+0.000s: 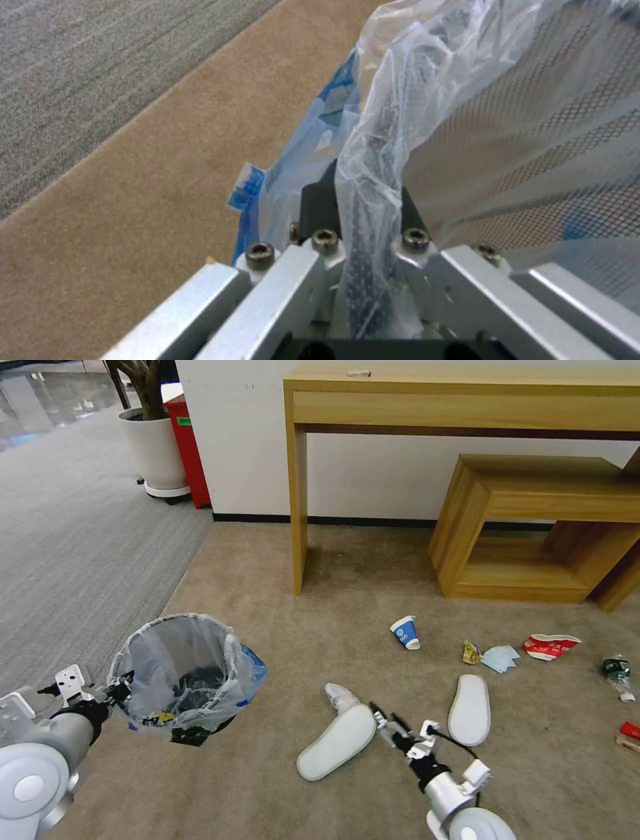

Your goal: Pick up the trash bin and place the garbage on the floor into it.

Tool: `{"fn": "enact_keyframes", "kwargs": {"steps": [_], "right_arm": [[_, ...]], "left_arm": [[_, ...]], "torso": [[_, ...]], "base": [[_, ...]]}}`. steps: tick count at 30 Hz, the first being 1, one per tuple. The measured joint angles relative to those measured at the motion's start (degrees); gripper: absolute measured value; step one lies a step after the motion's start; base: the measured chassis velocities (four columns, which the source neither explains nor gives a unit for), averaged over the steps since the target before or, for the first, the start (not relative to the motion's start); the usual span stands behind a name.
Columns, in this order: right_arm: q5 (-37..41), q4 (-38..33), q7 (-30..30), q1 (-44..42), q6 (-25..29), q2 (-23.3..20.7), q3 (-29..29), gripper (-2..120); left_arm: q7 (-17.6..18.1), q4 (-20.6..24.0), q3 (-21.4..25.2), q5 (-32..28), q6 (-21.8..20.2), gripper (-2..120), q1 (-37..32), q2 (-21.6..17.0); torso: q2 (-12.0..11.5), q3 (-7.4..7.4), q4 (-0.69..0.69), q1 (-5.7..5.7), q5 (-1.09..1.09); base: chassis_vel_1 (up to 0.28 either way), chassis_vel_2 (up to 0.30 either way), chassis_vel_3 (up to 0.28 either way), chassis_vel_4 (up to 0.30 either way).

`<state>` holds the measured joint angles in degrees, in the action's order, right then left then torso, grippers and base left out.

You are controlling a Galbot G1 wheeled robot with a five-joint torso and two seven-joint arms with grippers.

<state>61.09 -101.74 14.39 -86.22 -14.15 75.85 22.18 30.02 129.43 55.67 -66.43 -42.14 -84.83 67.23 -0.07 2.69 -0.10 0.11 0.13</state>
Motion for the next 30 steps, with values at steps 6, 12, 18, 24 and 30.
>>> {"fn": "enact_keyframes", "kwargs": {"steps": [6,12,18,24,30], "right_arm": [[0.25,4.96,0.94,3.22,-2.95,1.13,-1.02,100],[1.12,10.54,-1.18,6.61,-3.49,2.34,-1.68,100],[2.47,15.52,-3.78,10.03,-3.91,3.60,-1.38,100],[3.58,16.09,-3.71,10.87,-3.93,3.53,0.01,100],[4.17,15.95,-4.18,10.84,-3.91,2.76,1.32,100]], "left_arm": [[-0.04,0.68,-0.01,0.18,0.00,1,-0.19,0.00],[-0.05,1.38,0.51,0.53,0.00,1,-0.73,0.28],[-0.06,2.17,0.46,1.44,0.00,1,-0.92,1.18],[-0.06,2.40,0.29,2.14,0.00,1,-1.16,1.89],[-0.06,2.50,0.24,2.46,0.00,1,-1.21,2.26]], "torso": [[0.00,0.00,-0.01,0.00,-0.01],[0.00,0.00,0.00,0.00,0.00],[0.00,0.00,0.00,0.00,0.01],[0.00,0.00,0.00,0.00,0.00],[0.00,0.00,0.00,0.00,0.00]], "base": [[0.000,0.000,0.000,0.000],[0.000,0.000,0.000,0.000],[0.000,0.000,0.000,0.000],[0.000,0.000,0.000,0.000],[0.000,0.000,0.000,0.000]]}}
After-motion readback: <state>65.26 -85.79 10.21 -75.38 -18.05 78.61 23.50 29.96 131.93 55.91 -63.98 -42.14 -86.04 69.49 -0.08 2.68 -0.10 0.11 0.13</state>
